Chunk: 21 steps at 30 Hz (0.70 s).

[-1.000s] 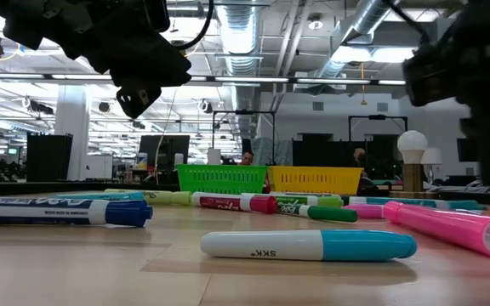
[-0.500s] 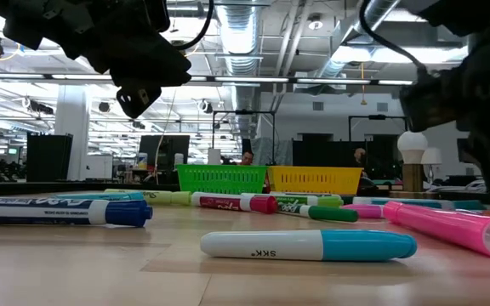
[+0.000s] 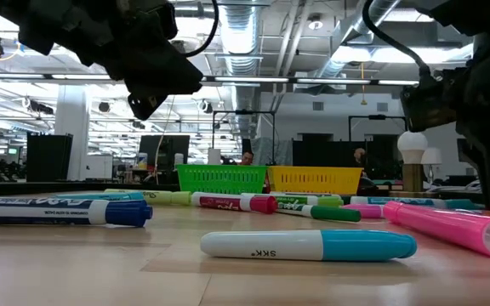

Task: Pick & Place Markers
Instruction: Put the small orange marker into the blue bin

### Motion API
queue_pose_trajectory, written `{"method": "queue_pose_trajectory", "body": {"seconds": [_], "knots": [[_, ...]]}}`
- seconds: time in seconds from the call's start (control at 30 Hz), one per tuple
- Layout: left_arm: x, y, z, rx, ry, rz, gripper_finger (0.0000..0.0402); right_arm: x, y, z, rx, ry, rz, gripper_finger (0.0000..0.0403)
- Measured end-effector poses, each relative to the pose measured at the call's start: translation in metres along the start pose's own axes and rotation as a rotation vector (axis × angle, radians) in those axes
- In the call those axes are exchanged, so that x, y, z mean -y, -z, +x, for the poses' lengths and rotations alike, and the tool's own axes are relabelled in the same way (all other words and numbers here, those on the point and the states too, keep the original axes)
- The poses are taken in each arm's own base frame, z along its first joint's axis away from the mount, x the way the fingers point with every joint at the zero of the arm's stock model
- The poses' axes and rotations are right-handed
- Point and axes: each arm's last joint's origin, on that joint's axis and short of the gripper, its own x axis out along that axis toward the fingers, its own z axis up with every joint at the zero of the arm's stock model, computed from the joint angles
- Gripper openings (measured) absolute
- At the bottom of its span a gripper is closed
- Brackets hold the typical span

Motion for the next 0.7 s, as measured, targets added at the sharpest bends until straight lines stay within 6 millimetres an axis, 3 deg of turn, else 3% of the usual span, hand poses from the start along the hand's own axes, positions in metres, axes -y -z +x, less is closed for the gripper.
{"method": "queue_pose_trajectory", "body": {"seconds": [0.7], "knots": [[-0.024,-0.011,0.002,0.037,-0.083,-0.039,0.0072,0.004,0.000,0.000,0.041,0.116,0.025,0.0063]]}}
